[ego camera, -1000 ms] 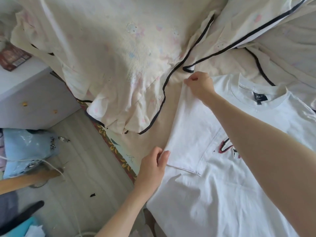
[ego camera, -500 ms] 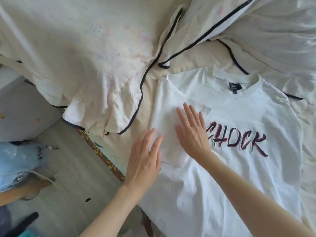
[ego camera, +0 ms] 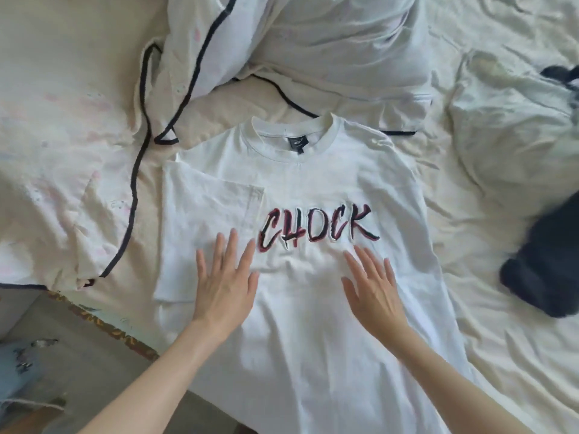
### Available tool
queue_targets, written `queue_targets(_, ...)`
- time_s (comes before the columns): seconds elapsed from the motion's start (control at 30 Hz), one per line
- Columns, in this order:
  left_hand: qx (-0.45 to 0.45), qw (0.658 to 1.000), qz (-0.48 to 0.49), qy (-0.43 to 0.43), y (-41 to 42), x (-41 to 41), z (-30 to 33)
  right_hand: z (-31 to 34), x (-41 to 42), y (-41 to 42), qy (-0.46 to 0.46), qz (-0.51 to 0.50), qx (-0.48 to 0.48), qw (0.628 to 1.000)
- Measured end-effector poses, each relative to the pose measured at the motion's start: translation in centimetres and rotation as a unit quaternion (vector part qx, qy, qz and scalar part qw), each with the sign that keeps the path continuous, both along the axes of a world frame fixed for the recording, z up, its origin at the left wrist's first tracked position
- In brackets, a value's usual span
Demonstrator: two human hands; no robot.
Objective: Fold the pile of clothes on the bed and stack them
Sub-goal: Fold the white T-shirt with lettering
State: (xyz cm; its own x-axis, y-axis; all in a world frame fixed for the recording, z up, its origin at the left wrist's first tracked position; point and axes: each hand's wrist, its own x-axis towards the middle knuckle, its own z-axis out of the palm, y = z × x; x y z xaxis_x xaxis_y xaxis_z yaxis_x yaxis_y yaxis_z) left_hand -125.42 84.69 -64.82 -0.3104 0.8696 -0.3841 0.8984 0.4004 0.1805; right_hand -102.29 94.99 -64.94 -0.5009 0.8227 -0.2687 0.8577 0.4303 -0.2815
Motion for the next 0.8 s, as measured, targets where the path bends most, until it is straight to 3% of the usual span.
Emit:
queue_targets(0.1, -0.024, 0.997, -0.077, -0.016, 3.0, 4.4, -0.8, 0.5, 4.7, 2.5, 0.04, -0.079, 0.061, 0.994)
queue_targets(0.2, -0.051, 0.992, -0.109, -0.025, 5.5, 8.3, -1.9, 0.4, 8.5, 6.3, 0.087, -0.225, 0.021, 0.97)
queue_targets(0.3, -0.075, 0.992, -0.098, -0.026, 8.0, 10.4, -2.8, -0.3, 10.3, 10.8, 0.166, -0.384, -0.133, 0.898)
queue_targets(0.4, -0.092, 0.993, -0.074, -0.027, 10.2, 11.3, -3.5, -1.2, 10.2, 14.9, 0.242, -0.465, -0.248, 0.815)
queue_targets(0.47, -0.119, 0.99, -0.07, -0.014, 11.2, 11.5, -3.9, -1.4, 9.5, 16.3, 0.271, -0.486, -0.331, 0.762)
queue_targets(0.53, -0.148, 0.986, -0.076, 0.007, 11.7, 11.5, -4.2, -1.7, 8.9, 17.3, 0.266, -0.471, -0.405, 0.737)
queue_targets(0.63, -0.169, 0.983, -0.076, 0.007, 12.0, 11.4, -4.2, -1.5, 8.3, 18.0, 0.309, -0.486, -0.462, 0.674)
queue_targets(0.7, -0.175, 0.982, -0.077, 0.002, 12.1, 11.2, -4.0, -0.7, 8.1, 18.1, 0.371, -0.52, -0.464, 0.614)
queue_targets(0.73, -0.178, 0.981, -0.077, 0.001, 12.2, 11.2, -4.0, -0.3, 8.3, 18.0, 0.402, -0.535, -0.434, 0.603)
queue_targets(0.8, -0.186, 0.98, -0.075, 0.0, 12.3, 11.1, -3.8, 0.4, 8.9, 17.6, 0.453, -0.546, -0.306, 0.635)
